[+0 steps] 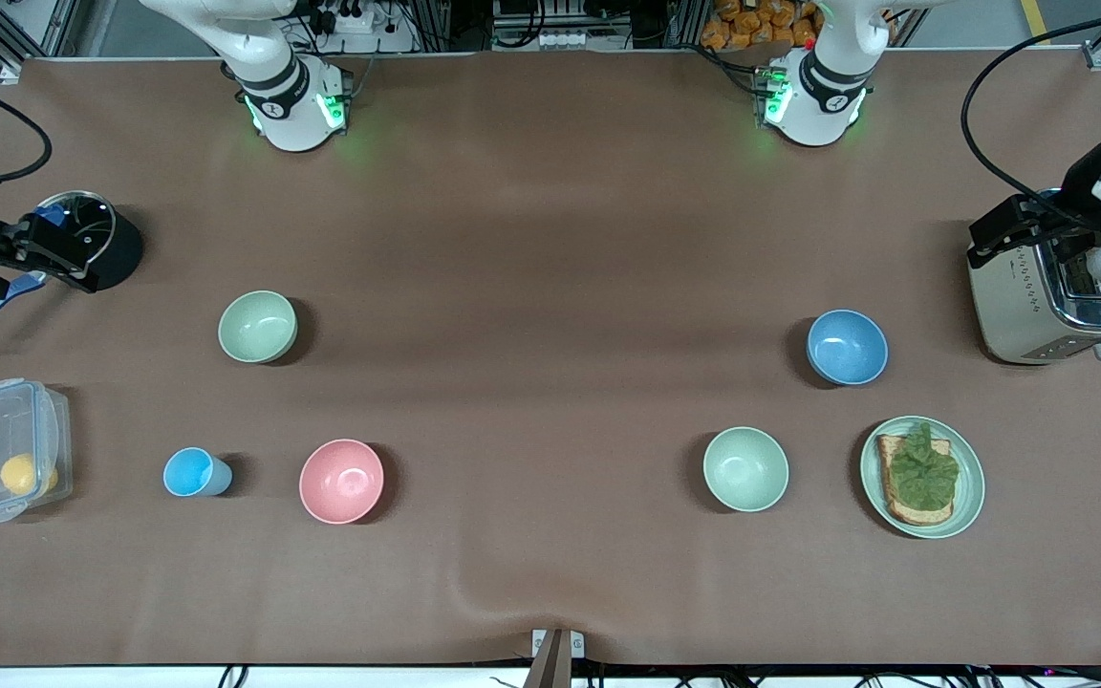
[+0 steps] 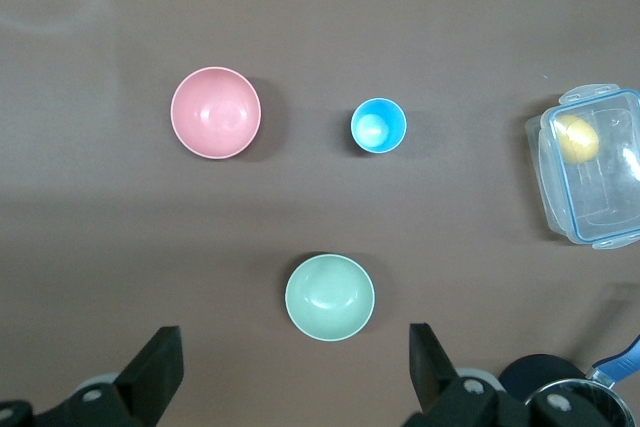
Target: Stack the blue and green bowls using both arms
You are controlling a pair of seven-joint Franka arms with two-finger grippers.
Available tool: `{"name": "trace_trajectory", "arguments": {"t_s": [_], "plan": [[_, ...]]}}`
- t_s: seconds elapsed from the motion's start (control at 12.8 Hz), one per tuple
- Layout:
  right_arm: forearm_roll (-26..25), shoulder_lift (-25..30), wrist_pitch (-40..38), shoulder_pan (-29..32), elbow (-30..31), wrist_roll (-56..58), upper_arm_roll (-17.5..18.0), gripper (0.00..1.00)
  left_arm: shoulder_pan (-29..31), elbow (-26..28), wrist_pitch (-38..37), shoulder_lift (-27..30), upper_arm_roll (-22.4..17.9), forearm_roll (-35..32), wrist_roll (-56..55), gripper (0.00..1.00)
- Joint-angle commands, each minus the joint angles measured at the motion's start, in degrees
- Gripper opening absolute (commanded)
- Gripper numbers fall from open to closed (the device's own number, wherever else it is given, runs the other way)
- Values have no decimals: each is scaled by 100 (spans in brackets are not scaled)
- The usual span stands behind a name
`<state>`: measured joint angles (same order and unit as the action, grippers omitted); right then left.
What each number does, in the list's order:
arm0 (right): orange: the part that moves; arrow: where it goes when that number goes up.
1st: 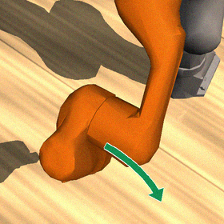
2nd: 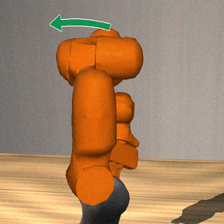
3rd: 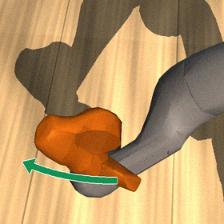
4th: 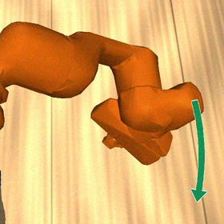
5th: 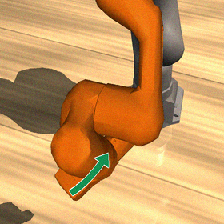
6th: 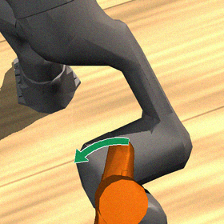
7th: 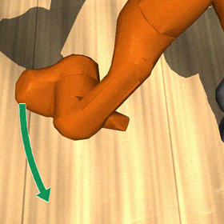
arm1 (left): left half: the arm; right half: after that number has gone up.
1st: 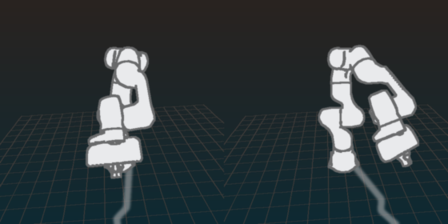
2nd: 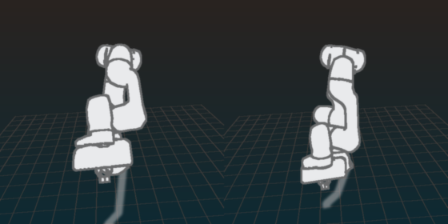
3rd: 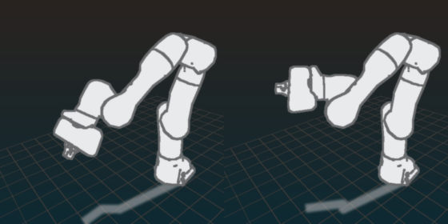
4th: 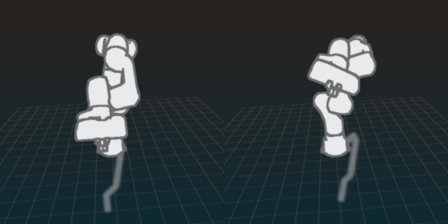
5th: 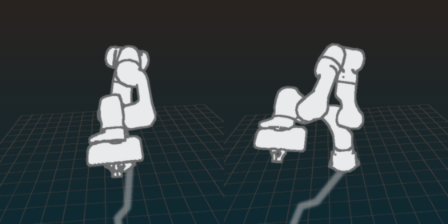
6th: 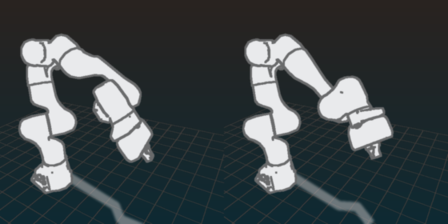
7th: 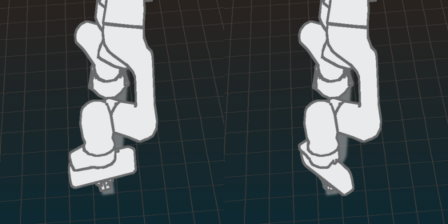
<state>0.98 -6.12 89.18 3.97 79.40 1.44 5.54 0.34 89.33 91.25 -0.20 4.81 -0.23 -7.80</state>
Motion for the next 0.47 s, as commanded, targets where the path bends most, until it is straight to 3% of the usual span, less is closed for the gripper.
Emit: {"name": "trace_trajectory", "arguments": {"t_s": [0.0,0.39], "plan": [[-71,14,-32,-10,-30,-82,9,100,36,-65,-107,11,20,23,68,100],[-150,-56,-5,87,-4,-30,-17,100,238,-4,-107,-76,11,5,182,100]]}}
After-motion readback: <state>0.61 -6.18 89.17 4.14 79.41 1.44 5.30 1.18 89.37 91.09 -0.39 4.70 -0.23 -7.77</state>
